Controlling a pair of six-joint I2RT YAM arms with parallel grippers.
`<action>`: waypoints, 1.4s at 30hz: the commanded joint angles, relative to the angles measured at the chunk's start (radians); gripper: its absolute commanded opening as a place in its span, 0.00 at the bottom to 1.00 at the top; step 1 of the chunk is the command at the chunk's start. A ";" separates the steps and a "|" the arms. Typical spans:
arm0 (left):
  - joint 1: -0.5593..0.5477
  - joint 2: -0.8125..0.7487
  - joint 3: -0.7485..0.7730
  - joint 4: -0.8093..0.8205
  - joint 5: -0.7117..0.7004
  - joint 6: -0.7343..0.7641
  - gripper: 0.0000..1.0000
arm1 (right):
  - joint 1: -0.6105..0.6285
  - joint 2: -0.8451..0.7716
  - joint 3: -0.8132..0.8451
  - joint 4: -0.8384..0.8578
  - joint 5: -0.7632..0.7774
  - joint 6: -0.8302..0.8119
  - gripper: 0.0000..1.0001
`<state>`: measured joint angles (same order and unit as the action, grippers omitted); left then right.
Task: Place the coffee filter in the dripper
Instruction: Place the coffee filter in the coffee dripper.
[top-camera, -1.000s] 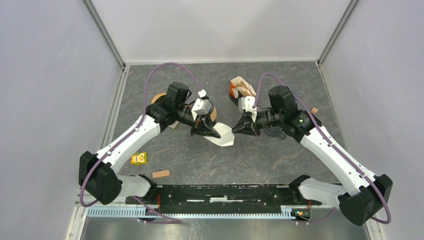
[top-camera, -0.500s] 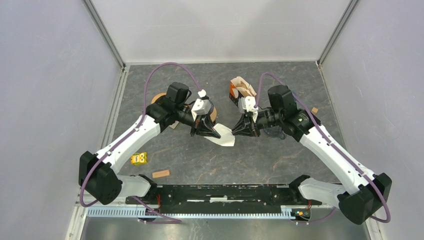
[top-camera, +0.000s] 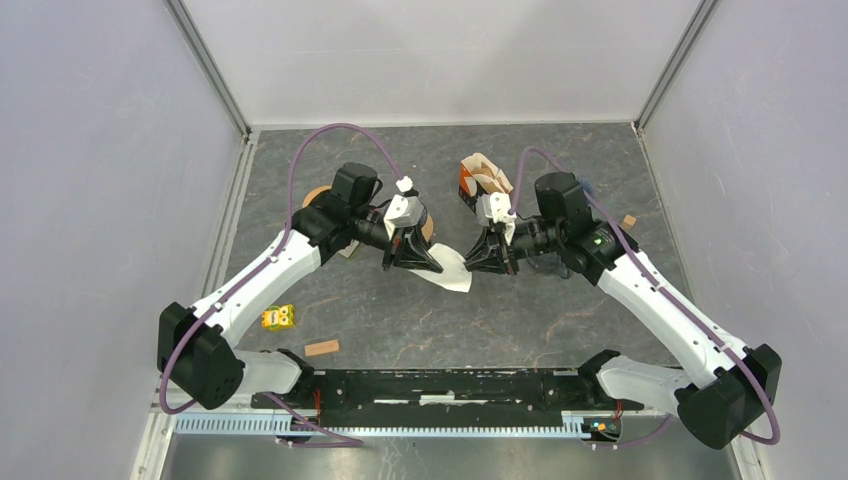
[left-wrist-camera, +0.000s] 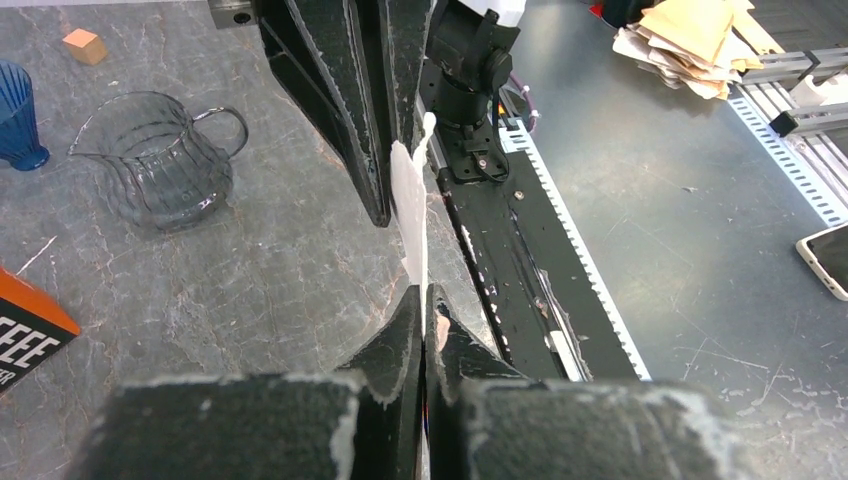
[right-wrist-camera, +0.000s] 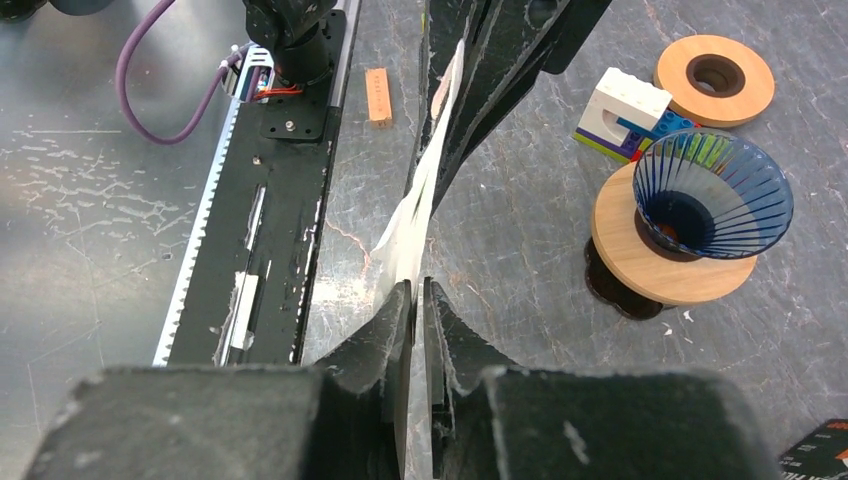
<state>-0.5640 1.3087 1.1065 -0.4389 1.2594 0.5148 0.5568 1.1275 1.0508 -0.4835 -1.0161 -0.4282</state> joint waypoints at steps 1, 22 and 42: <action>0.004 -0.013 -0.001 0.093 0.024 -0.082 0.02 | 0.007 -0.008 -0.021 0.071 -0.002 0.044 0.13; 0.030 0.013 0.070 0.285 -0.429 -0.426 0.56 | -0.004 0.031 0.066 0.199 0.565 0.263 0.00; -0.056 0.197 0.355 0.164 -1.004 -1.010 0.75 | 0.089 0.228 0.156 0.335 1.194 0.573 0.00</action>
<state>-0.5892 1.4872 1.3701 -0.2451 0.3164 -0.3473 0.6205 1.3304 1.1526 -0.1879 0.0593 0.0914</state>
